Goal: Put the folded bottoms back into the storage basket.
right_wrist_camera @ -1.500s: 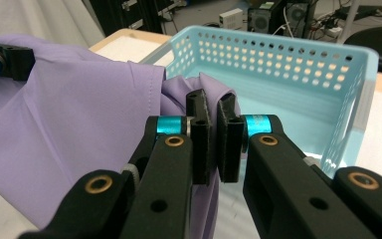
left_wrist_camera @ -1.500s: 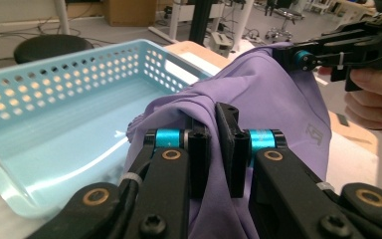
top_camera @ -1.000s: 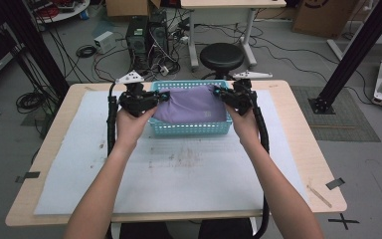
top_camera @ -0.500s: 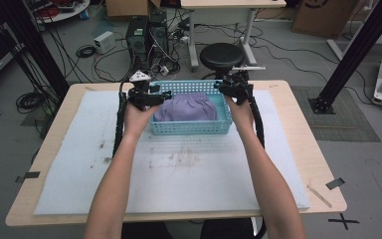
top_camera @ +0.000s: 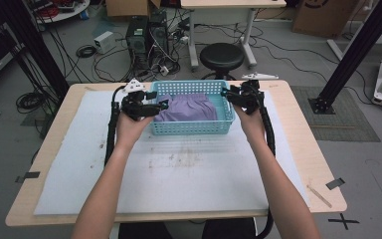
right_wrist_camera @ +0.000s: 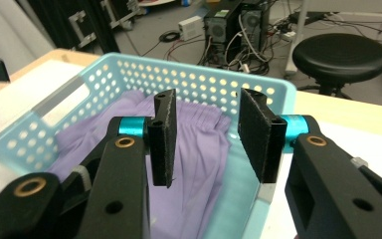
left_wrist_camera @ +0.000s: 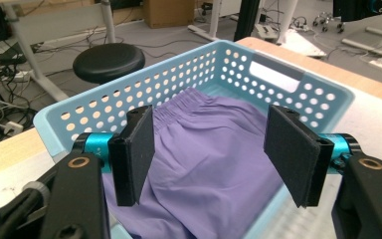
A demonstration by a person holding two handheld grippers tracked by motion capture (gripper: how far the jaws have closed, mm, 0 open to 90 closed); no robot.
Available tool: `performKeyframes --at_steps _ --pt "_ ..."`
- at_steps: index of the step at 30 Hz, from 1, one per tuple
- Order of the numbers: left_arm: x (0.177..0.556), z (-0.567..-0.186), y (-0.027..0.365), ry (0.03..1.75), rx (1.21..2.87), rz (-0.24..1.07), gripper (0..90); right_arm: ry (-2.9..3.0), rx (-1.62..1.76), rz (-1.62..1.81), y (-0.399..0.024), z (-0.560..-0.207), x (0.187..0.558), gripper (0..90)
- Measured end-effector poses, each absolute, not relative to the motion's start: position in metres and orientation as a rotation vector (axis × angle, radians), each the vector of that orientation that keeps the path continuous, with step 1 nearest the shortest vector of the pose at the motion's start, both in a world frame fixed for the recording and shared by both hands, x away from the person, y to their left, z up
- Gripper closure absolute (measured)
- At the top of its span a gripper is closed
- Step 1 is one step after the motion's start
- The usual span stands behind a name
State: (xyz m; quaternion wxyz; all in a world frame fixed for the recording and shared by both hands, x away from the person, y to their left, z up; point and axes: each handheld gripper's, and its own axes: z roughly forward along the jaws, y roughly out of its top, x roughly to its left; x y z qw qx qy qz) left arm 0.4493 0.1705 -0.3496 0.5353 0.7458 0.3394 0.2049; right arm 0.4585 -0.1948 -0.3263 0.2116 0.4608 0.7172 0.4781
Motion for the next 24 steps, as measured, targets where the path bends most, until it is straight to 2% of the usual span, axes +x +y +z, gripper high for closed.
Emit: performKeyframes --at_steps 4,24 --pt "0.439 -0.348 0.176 0.790 1.756 0.479 36.8 2.024 1.265 1.343 -0.198 -0.327 0.450 53.4" --pt "0.372 -0.345 0.176 0.662 1.729 0.463 33.4 2.061 1.079 1.436 -0.223 -0.331 0.387 37.9"
